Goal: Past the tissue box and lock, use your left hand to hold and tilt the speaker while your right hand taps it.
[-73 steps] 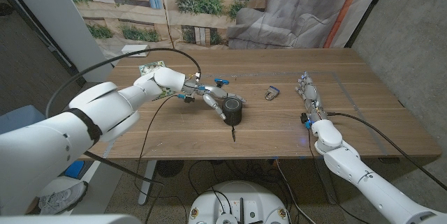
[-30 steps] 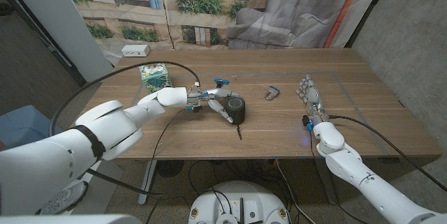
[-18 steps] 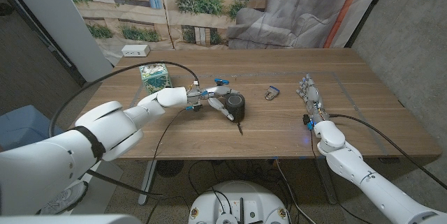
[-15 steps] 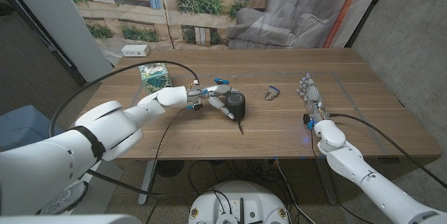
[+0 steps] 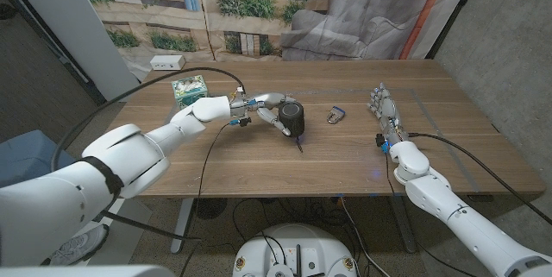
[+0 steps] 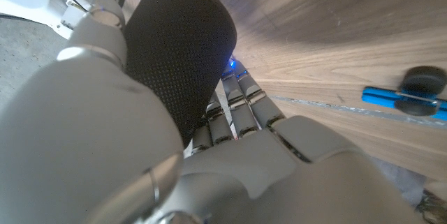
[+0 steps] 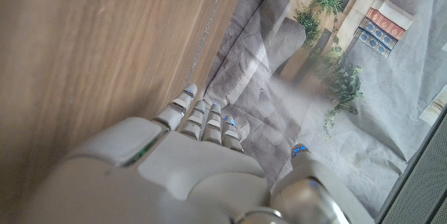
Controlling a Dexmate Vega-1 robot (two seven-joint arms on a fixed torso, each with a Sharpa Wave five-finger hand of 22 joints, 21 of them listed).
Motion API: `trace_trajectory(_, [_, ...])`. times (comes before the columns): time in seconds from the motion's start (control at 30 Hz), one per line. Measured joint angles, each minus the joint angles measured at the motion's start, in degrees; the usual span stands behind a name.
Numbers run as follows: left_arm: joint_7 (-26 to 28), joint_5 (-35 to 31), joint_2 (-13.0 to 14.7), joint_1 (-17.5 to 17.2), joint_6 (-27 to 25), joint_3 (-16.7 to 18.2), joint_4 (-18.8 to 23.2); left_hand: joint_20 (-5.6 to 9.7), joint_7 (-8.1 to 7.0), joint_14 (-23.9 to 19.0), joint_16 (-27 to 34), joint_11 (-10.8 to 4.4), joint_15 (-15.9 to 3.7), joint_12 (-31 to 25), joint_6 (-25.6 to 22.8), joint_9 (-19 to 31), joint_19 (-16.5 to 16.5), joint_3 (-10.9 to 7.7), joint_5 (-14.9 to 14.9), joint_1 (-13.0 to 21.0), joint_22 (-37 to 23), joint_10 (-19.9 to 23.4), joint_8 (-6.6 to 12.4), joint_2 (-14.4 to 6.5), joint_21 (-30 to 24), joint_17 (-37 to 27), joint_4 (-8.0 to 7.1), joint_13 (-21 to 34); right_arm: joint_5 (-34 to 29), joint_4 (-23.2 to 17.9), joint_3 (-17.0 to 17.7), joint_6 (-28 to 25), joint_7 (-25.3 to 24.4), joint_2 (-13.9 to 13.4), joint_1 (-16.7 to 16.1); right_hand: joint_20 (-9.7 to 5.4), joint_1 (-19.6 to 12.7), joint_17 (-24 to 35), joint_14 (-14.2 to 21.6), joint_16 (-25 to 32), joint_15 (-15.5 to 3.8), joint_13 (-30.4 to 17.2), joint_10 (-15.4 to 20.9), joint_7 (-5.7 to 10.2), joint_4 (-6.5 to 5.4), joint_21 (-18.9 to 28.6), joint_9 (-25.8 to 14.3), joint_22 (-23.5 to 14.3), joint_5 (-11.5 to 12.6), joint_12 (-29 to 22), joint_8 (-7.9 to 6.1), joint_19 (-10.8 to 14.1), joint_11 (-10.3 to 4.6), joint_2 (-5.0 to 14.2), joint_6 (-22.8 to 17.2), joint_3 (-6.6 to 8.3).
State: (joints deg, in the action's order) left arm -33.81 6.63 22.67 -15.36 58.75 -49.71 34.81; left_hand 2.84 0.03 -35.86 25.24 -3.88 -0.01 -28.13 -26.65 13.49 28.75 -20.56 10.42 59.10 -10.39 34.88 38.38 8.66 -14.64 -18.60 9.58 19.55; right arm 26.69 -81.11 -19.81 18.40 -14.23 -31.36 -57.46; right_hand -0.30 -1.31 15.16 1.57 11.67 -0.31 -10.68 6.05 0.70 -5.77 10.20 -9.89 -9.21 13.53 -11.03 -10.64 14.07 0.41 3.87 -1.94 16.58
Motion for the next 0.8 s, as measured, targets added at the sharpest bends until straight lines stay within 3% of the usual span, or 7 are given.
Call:
trace_trajectory(0.03, [0.00,0.00,0.24,-0.27,0.00,0.21,0.82,0.00,0.00,0.00,0.00,0.02,0.00,0.00,0.00,-0.18,0.00,0.01,0.00,-0.06,0.00,0.02,0.00,-0.06,0.00,-0.01,0.00,0.00,0.00,0.00,0.00,-0.05,0.00,0.00,0.00,0.00,0.00,0.00,0.00,0.00,0.00,0.00,0.00,0.00,0.00,0.00,0.00,0.00,0.00,0.00,0.00,0.00,0.00,0.00,0.00,0.00])
trace_trajectory(0.07, [-1.07,1.77,0.66,-0.75,-6.03,0.58,2.32,0.00,0.00,-0.10,-0.01,0.12,-0.10,0.00,0.00,-0.25,0.00,0.08,0.00,-0.06,0.00,0.12,0.00,-0.06,0.00,-0.02,0.06,0.00,0.00,-0.64,0.16,-0.23,0.00,-0.38,0.21,0.00,0.00,0.00,0.00,0.04,0.00,0.00,0.00,0.00,0.00,0.00,0.00,0.00,0.00,0.00,0.00,0.00,0.00,0.00,0.00,0.00])
trace_trajectory(0.23, [-1.07,1.77,2.43,-2.97,-6.03,2.25,10.07,-0.08,0.40,-0.83,-0.13,0.41,-0.04,0.00,-0.40,-0.65,0.53,0.15,0.00,-0.06,0.00,0.41,0.01,-0.06,0.00,0.39,0.01,0.00,-0.08,-0.64,0.16,-1.14,0.00,-0.38,0.21,0.00,0.00,0.00,0.00,0.24,0.00,0.00,0.00,-0.31,0.00,0.00,0.00,0.00,0.00,0.00,0.00,0.00,0.00,0.00,-0.31,0.00])
trace_trajectory(0.4, [-1.07,1.77,3.13,-4.39,-6.03,3.39,14.57,-0.01,0.64,-1.34,-0.33,0.92,0.11,0.00,-0.64,-1.03,1.05,0.15,0.00,-0.06,-0.01,0.92,0.01,-0.06,0.00,0.86,0.00,0.00,-0.45,-0.64,0.16,-1.78,0.00,-0.38,0.21,0.00,0.00,0.01,0.00,0.24,0.00,0.00,0.00,-0.31,0.00,0.00,0.00,0.00,0.00,0.00,0.00,0.00,0.00,0.00,-0.31,0.00])
trace_trajectory(0.43, [-2.96,5.66,3.21,-4.67,-19.87,3.69,15.53,-0.01,0.90,-1.35,-0.33,0.92,0.11,0.00,-0.90,-1.11,1.05,0.15,0.00,-0.06,0.00,0.93,0.01,-0.06,0.00,0.88,0.00,0.00,-0.52,-2.57,0.50,-1.92,0.00,-1.71,0.85,0.00,0.00,0.00,0.00,0.24,0.00,0.00,0.00,-0.31,0.00,0.00,0.00,0.00,0.00,0.00,0.00,0.00,0.00,0.00,-0.31,0.00])
trace_trajectory(0.8, [-6.81,11.89,1.71,-5.61,-32.28,5.70,18.51,-0.01,0.91,-1.88,-1.85,0.92,-0.07,1.03,-0.90,-1.58,1.05,0.24,0.00,-0.06,-0.08,0.94,0.01,-0.06,0.00,2.06,-0.10,0.00,-2.02,-4.70,0.70,-3.15,0.06,-3.59,1.08,0.00,0.00,-0.26,0.03,0.24,0.03,0.00,0.53,0.01,0.00,0.44,0.00,0.00,0.00,0.00,0.00,-0.01,0.10,0.00,-0.63,0.00])
